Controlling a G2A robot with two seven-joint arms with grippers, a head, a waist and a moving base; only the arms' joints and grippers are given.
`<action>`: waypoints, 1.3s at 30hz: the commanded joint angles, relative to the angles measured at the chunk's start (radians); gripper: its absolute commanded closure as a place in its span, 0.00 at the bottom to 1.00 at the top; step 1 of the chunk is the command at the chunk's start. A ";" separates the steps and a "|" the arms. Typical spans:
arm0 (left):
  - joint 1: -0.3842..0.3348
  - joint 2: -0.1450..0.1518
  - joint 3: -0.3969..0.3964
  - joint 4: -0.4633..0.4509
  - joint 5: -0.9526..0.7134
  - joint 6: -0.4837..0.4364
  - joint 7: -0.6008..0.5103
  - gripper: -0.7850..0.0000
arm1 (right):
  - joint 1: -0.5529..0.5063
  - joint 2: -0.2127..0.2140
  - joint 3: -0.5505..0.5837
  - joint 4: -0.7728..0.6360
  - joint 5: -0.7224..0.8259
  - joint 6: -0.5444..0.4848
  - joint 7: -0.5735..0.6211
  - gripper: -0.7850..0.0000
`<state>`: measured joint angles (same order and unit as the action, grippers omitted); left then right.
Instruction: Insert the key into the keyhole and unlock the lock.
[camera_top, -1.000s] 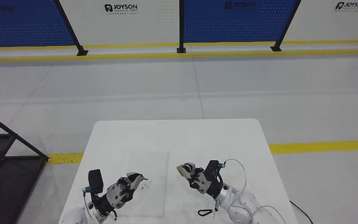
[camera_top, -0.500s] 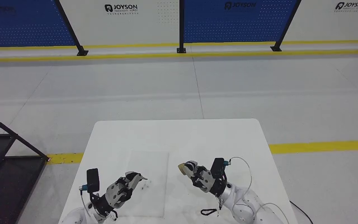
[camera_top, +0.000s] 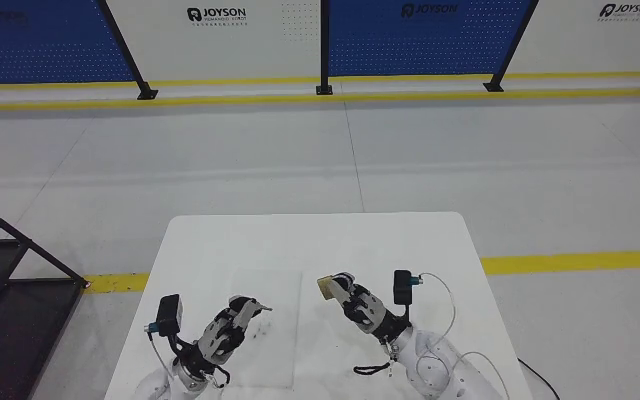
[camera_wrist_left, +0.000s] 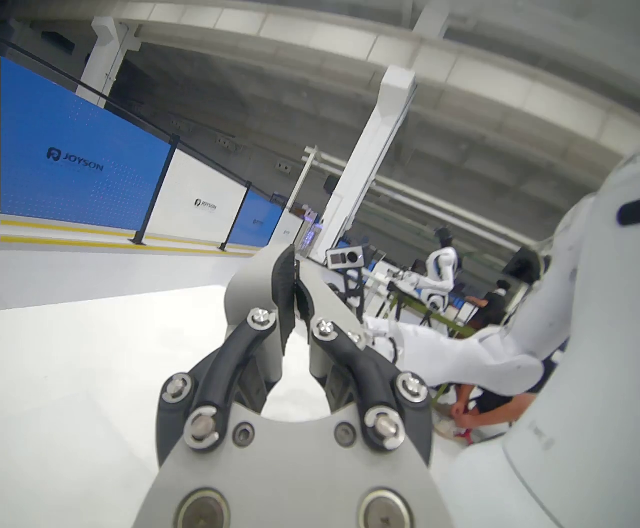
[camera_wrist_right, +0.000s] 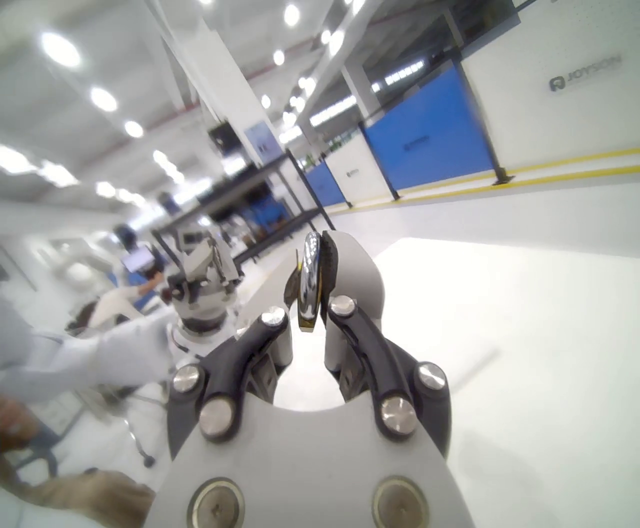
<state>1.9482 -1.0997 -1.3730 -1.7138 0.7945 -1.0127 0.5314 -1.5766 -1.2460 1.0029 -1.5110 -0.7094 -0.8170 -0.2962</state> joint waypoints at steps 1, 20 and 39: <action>-0.027 0.005 0.065 0.013 -0.045 0.000 0.040 1.00 | 0.023 -0.010 -0.031 0.035 0.057 -0.049 -0.025 1.00; -0.190 0.011 0.294 0.109 -0.101 0.000 0.277 1.00 | 0.116 -0.065 -0.162 0.139 0.184 -0.195 -0.174 1.00; -0.209 -0.040 0.356 0.078 -0.087 0.091 0.367 1.00 | 0.082 -0.090 -0.145 0.105 0.147 -0.187 -0.287 1.00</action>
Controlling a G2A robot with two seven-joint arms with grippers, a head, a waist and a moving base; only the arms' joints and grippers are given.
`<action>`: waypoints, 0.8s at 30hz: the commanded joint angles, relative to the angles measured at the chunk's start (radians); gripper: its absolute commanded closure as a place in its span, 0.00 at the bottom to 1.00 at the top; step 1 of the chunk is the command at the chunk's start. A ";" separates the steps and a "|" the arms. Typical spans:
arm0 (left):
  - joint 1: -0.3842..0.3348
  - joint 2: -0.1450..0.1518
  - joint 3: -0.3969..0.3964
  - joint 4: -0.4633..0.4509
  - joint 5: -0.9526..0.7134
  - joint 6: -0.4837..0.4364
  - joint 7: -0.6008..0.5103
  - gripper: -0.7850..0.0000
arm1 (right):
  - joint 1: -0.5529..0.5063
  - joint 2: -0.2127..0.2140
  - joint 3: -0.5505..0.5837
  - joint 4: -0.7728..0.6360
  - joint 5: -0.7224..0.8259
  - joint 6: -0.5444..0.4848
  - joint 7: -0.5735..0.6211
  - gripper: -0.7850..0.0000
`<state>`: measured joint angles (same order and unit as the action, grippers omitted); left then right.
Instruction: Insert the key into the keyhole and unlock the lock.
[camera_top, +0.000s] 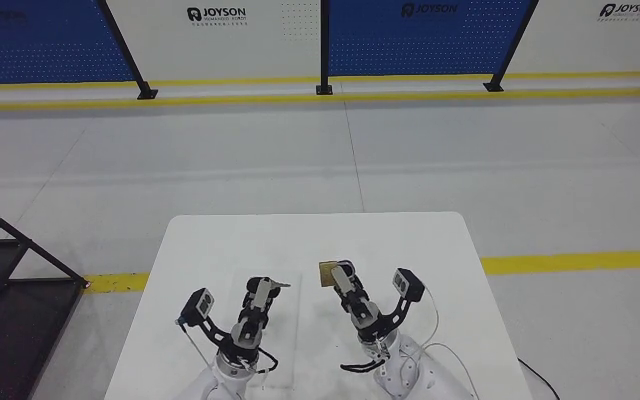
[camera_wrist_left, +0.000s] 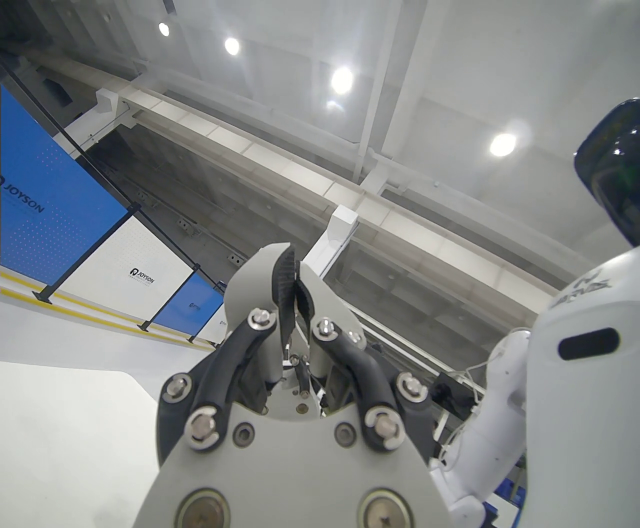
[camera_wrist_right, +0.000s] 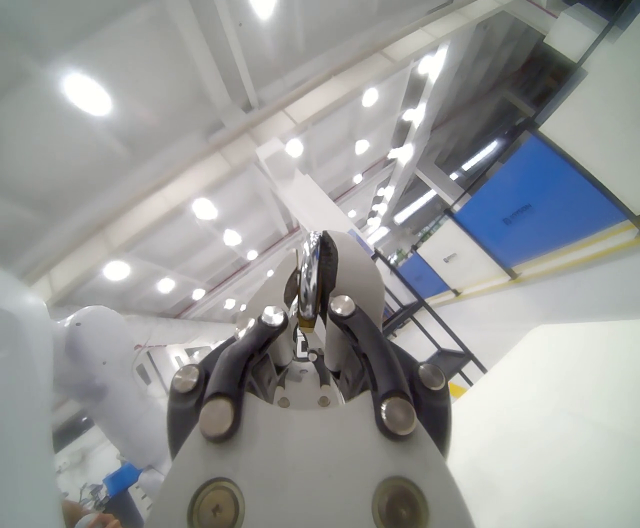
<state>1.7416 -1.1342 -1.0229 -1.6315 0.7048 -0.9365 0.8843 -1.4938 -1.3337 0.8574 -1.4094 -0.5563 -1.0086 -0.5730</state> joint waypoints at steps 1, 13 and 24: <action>-0.004 -0.011 0.013 -0.006 0.009 0.024 0.023 1.00 | -0.002 -0.005 -0.001 0.004 -0.010 0.006 -0.015 1.00; -0.054 -0.078 0.100 0.050 0.135 0.152 0.151 1.00 | -0.002 -0.005 -0.001 0.004 -0.010 0.006 -0.015 1.00; -0.089 -0.114 0.137 0.100 0.167 0.191 0.190 1.00 | -0.002 -0.005 -0.001 0.004 -0.010 0.006 -0.015 1.00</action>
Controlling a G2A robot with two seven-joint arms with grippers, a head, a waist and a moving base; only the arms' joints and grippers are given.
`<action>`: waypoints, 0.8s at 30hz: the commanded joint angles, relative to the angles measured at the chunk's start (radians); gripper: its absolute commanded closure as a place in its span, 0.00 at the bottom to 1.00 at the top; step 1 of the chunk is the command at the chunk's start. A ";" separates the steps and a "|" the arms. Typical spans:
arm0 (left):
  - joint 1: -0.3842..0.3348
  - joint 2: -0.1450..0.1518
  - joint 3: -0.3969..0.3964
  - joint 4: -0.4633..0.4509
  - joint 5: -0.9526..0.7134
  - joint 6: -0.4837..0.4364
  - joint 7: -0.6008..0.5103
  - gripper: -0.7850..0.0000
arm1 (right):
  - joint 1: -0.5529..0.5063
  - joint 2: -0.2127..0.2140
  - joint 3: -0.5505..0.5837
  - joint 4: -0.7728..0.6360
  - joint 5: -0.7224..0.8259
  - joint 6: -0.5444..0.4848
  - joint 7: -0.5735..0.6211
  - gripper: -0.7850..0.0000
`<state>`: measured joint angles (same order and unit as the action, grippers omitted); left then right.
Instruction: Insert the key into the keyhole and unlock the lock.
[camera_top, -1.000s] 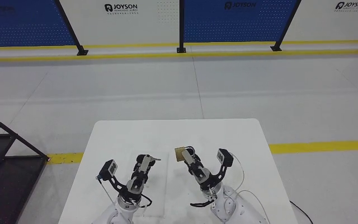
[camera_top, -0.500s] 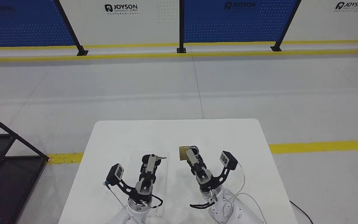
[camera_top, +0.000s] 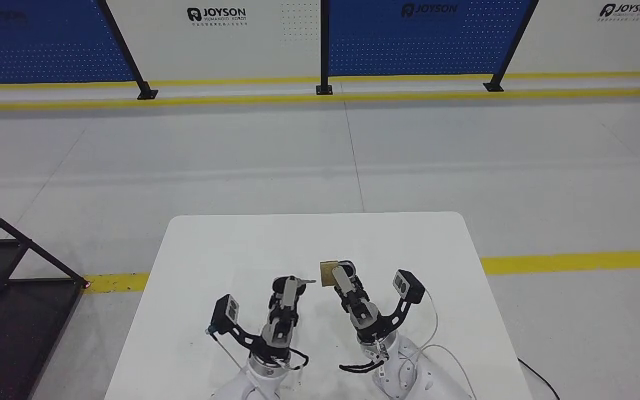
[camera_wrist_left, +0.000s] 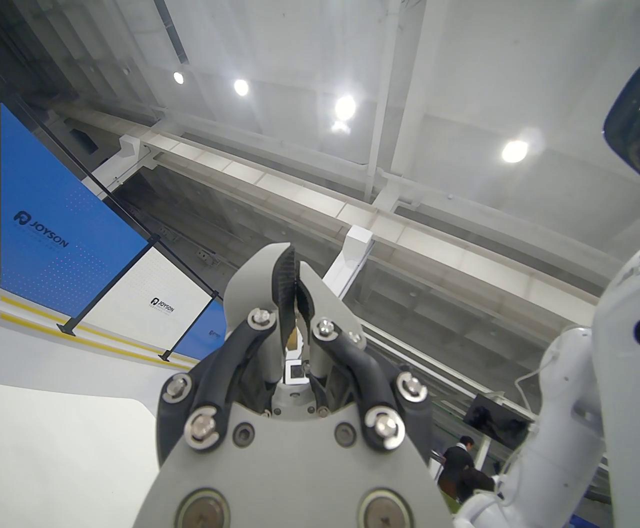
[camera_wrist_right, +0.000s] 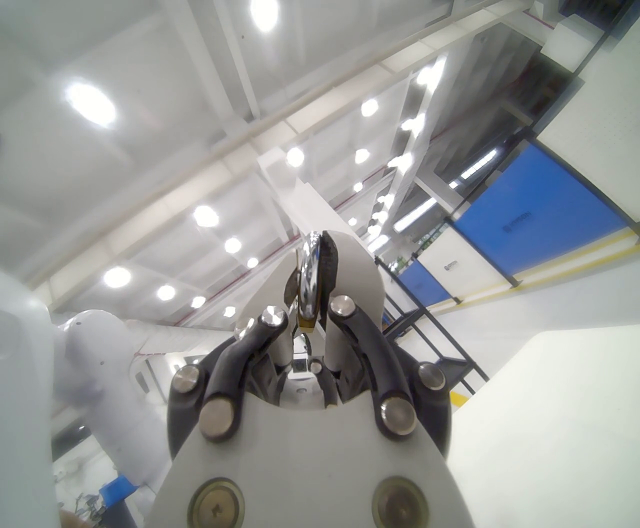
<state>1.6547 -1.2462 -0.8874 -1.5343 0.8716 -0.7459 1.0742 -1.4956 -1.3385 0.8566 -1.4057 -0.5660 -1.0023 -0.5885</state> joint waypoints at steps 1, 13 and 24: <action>-0.004 -0.005 0.003 0.006 0.003 0.001 0.001 1.00 | 0.000 0.000 0.000 0.000 0.000 0.000 0.000 1.00; -0.018 -0.030 0.010 0.017 0.016 0.021 0.021 1.00 | 0.000 0.000 0.000 0.000 0.000 0.000 0.000 1.00; -0.019 -0.044 0.000 0.025 0.014 0.017 0.017 1.00 | 0.000 0.000 0.000 0.000 0.000 0.000 0.000 1.00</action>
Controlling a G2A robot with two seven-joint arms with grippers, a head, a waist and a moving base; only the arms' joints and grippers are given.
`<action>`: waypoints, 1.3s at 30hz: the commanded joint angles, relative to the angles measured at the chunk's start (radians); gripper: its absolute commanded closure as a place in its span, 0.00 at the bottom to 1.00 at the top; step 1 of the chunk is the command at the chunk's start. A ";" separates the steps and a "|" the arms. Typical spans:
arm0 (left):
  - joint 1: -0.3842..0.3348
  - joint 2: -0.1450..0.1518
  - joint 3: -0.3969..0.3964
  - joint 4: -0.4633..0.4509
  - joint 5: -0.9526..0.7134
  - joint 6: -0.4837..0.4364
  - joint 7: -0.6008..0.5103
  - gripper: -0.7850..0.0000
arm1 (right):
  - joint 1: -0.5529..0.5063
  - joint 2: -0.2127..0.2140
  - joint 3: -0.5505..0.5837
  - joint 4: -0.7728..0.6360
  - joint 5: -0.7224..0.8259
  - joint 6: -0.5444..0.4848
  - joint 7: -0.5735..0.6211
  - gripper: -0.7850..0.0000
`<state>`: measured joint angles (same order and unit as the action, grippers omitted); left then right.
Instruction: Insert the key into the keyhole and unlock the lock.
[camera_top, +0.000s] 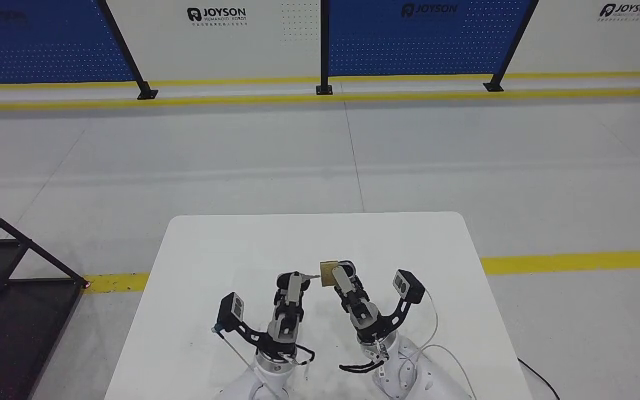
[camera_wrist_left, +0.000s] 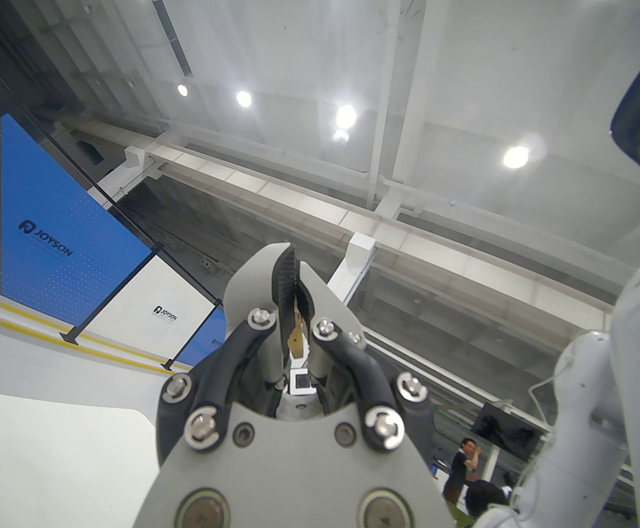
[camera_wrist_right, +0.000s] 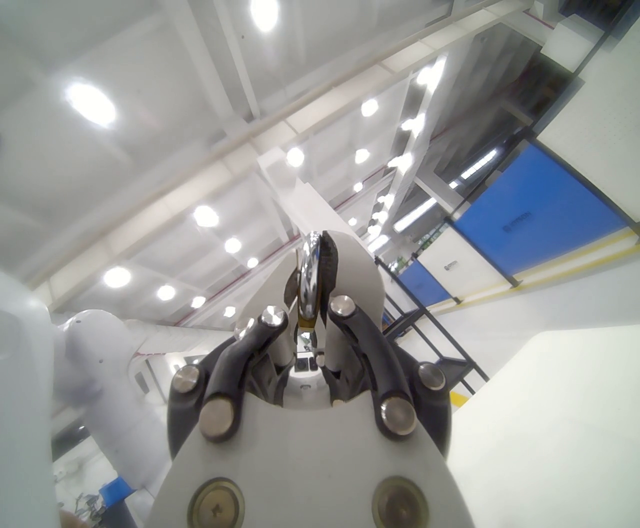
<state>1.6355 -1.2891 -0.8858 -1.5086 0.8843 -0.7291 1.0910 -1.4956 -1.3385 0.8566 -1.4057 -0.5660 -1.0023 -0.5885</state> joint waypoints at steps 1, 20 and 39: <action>0.002 -0.002 -0.003 0.001 0.001 -0.001 -0.001 1.00 | 0.000 0.000 0.000 0.000 0.000 0.000 0.000 1.00; -0.001 -0.025 -0.012 0.027 0.021 -0.008 -0.008 1.00 | 0.000 0.000 0.000 0.000 0.000 0.000 0.000 1.00; -0.008 -0.045 -0.009 0.056 0.048 -0.004 -0.004 1.00 | -0.023 -0.001 0.023 -0.038 0.036 0.042 0.087 1.00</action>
<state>1.6278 -1.3336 -0.8954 -1.4531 0.9285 -0.7336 1.0865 -1.5169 -1.3394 0.8775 -1.4420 -0.5307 -0.9614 -0.5058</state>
